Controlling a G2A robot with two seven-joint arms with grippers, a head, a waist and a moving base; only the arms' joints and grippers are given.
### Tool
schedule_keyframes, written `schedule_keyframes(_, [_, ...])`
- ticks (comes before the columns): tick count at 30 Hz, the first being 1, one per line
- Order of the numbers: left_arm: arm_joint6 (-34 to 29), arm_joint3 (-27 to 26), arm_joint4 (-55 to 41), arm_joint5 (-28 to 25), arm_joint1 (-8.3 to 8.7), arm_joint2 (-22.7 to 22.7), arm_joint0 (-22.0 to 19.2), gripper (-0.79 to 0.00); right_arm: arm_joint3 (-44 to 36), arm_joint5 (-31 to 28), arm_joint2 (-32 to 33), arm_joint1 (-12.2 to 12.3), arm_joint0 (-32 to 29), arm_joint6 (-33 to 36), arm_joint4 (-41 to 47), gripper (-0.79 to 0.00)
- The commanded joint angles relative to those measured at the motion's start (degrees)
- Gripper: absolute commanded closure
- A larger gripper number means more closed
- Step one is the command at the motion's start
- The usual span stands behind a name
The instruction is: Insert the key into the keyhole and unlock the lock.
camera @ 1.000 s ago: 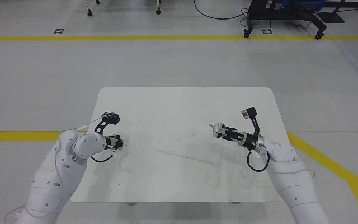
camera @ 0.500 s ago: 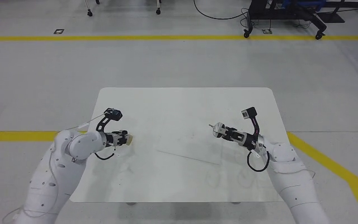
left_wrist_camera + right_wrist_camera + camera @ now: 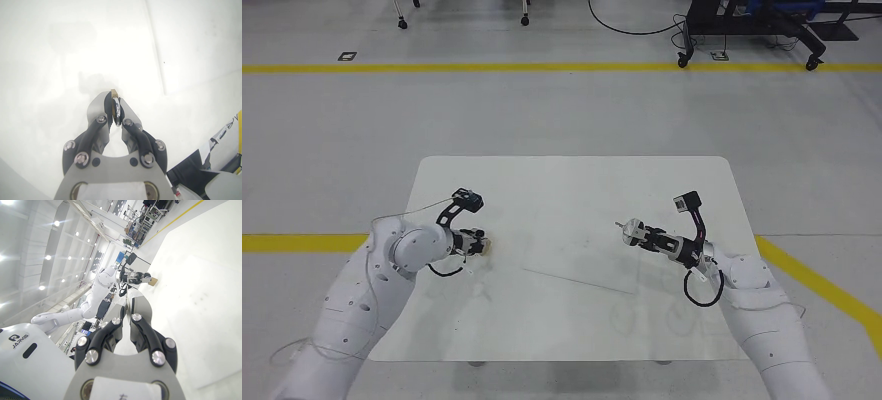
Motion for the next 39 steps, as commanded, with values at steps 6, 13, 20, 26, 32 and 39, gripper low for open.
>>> schedule_keyframes(6, [-1.67,0.52,-0.94,-1.68,-0.11,0.68,-0.88,-0.12,0.0,0.0,0.0,0.0,0.0,0.0,0.0,0.0])
schedule_keyframes(13, [-1.66,-0.19,-0.3,-1.03,0.04,0.5,-0.87,-0.108,0.0,0.0,0.0,0.0,0.0,0.0,0.0,0.0])
schedule_keyframes(20, [-1.77,-1.4,-0.02,-0.42,0.3,-0.09,-0.45,0.0,0.0,0.0,0.0,0.0,0.0,0.0,0.0,0.0])
schedule_keyframes(26, [-2.13,-1.34,0.36,-0.12,0.28,0.41,-0.26,-0.012,0.0,0.0,0.0,0.0,0.0,0.0,0.0,0.0])
schedule_keyframes(32, [-1.44,-0.71,1.13,0.02,0.08,1.36,-0.34,0.0,0.0,0.0,0.0,0.0,0.0,0.0,0.0,0.0])
schedule_keyframes(39, [-0.95,-0.42,0.8,-1.03,0.02,1.59,-0.51,0.0,0.0,0.0,0.0,0.0,0.0,0.0,0.0,0.0])
